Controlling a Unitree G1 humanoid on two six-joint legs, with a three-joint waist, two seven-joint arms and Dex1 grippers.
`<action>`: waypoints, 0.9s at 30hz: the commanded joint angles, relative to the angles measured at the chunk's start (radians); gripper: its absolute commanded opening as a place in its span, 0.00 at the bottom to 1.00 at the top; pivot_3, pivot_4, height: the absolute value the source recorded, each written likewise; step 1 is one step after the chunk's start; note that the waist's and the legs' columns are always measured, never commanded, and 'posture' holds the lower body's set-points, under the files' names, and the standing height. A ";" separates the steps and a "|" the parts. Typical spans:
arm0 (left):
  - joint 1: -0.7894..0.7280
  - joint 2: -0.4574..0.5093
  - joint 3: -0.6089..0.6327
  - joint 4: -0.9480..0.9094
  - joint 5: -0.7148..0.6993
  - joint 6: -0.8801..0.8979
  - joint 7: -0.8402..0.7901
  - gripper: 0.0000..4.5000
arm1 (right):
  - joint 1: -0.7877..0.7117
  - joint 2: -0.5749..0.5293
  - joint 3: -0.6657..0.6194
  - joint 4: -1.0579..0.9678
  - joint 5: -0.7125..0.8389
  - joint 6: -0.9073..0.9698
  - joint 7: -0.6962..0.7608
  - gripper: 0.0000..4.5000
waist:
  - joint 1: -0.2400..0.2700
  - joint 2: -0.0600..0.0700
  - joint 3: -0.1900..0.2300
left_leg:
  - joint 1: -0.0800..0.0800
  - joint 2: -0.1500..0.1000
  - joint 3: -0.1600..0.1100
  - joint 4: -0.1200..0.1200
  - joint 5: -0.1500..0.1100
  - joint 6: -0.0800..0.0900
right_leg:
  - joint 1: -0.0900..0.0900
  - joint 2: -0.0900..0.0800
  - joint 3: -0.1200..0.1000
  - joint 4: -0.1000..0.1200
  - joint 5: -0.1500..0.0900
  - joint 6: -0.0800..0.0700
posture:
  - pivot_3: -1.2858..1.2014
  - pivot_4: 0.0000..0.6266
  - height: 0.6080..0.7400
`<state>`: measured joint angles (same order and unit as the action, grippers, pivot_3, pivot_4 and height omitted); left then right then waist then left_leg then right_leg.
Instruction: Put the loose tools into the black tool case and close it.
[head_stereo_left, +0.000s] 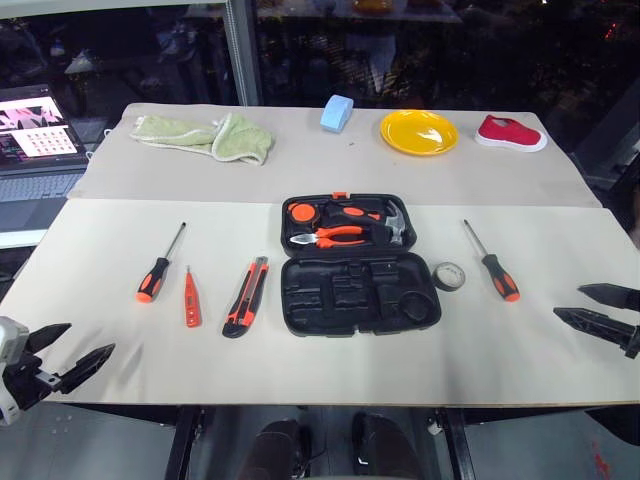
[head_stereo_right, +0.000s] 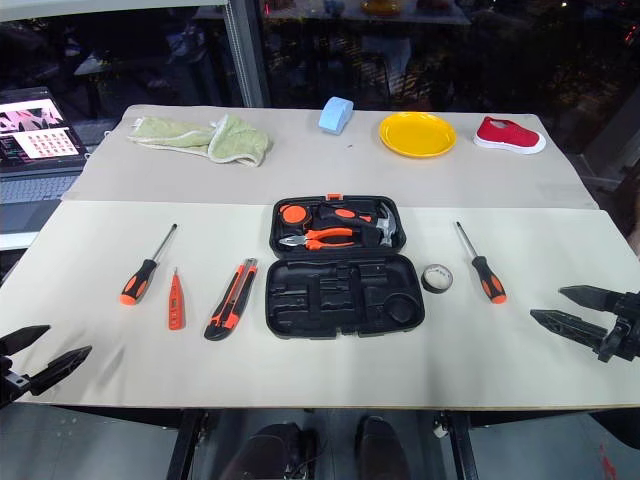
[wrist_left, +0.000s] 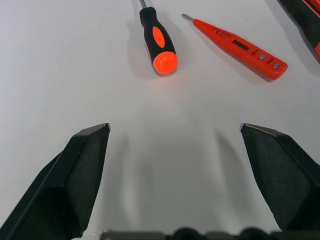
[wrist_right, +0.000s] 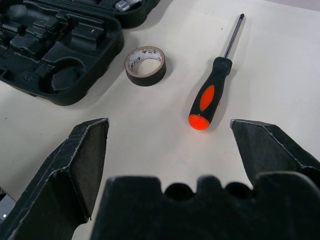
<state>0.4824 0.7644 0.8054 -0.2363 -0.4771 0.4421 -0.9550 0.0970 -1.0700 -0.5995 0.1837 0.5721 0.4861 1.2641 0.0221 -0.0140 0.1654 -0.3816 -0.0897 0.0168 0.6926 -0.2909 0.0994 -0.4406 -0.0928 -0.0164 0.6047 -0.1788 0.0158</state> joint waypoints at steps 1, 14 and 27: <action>0.005 0.020 -0.002 -0.008 0.008 -0.013 -0.003 0.99 | -0.002 -0.006 -0.034 -0.032 0.004 -0.002 -0.008 1.00 | 0.000 0.000 0.000 | 0.000 0.000 0.000 0.000 0.000 0.000 | 0.000 0.000 0.000 0.000 0.000 0.000 | 0.52 0.24 0.94; -0.263 0.150 -0.206 -0.039 0.046 0.306 0.210 0.99 | -0.050 0.010 -0.071 -0.405 0.161 0.176 -0.142 1.00 | 0.009 0.000 0.000 | 0.001 0.000 0.000 0.001 0.001 -0.002 | 0.000 0.000 0.000 0.004 0.000 0.000 | 0.52 0.24 0.94; -0.836 0.217 -0.678 0.354 0.148 0.459 0.206 0.99 | -0.211 0.099 0.088 -0.873 0.486 0.284 -0.370 1.00 | 0.014 -0.004 0.000 | -0.004 -0.002 0.000 0.000 0.005 -0.009 | -0.007 0.001 -0.001 0.005 0.001 0.000 | 0.52 0.24 0.94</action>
<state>-0.3223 0.9822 0.1404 0.0792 -0.3501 0.9178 -0.7377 -0.1067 -0.9755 -0.5065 -0.6577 1.0284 0.7716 0.9142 0.0361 -0.0183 0.1658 -0.3874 -0.0919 0.0163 0.6933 -0.2859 0.0908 -0.4498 -0.0921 -0.0176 0.6098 -0.1779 0.0157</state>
